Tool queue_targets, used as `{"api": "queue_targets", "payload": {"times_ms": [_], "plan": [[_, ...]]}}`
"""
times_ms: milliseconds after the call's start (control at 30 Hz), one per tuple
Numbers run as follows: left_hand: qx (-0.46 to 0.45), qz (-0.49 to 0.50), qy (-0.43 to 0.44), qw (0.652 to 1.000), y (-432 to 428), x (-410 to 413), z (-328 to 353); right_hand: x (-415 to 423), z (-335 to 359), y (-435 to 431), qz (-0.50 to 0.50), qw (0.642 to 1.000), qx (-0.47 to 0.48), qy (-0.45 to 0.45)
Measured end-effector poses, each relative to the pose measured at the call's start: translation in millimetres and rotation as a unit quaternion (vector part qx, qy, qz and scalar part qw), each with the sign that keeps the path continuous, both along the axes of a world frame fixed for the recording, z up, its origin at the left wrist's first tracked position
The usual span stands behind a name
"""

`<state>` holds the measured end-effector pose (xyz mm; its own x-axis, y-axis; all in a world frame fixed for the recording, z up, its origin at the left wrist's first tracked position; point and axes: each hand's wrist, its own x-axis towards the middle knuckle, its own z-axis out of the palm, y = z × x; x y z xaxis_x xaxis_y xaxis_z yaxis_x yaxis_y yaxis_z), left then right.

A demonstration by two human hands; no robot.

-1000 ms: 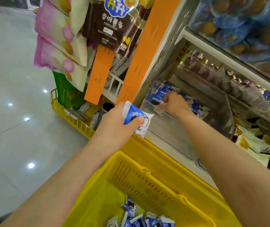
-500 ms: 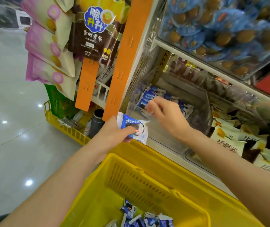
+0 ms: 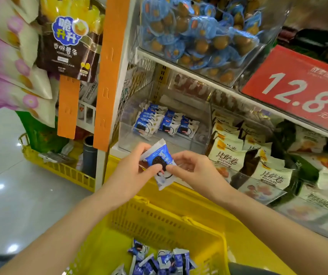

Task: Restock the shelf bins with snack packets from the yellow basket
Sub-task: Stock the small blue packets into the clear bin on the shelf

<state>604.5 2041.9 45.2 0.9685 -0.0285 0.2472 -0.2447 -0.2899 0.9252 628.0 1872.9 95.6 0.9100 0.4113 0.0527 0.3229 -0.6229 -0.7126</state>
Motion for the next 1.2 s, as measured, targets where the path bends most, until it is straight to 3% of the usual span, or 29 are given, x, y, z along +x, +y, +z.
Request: {"api": "queue_targets", "payload": {"times_ms": [133,233,300,433,567,667,867,1033,1200], "plan": [[0.128,-0.021,-0.019,0.991,3,24,12,22,15,-15,-0.045,0.998,-0.012,-0.044],[0.216,0.022,-0.066,0.974,20,56,19,62,26,-15,-0.119,0.986,-0.012,-0.112],[0.276,0.056,-0.088,0.956,30,76,17,95,30,-9,-0.155,0.976,-0.045,-0.149],[0.35,0.071,-0.093,0.929,41,104,-1,159,16,11,-0.159,0.962,-0.172,-0.139],[0.369,0.085,-0.144,0.914,46,116,-18,203,-10,27,-0.121,0.931,-0.32,-0.125],[0.351,0.092,-0.174,0.915,46,118,-23,220,-25,34,-0.089,0.92,-0.36,-0.124],[0.33,0.104,-0.204,0.916,46,121,-29,232,-42,33,-0.065,0.922,-0.357,-0.133],[0.326,0.112,-0.217,0.913,44,120,-30,236,-38,35,-0.083,0.881,-0.426,-0.186],[0.345,0.103,-0.206,0.91,45,117,-25,221,-33,38,-0.097,0.913,-0.36,-0.167]]}}
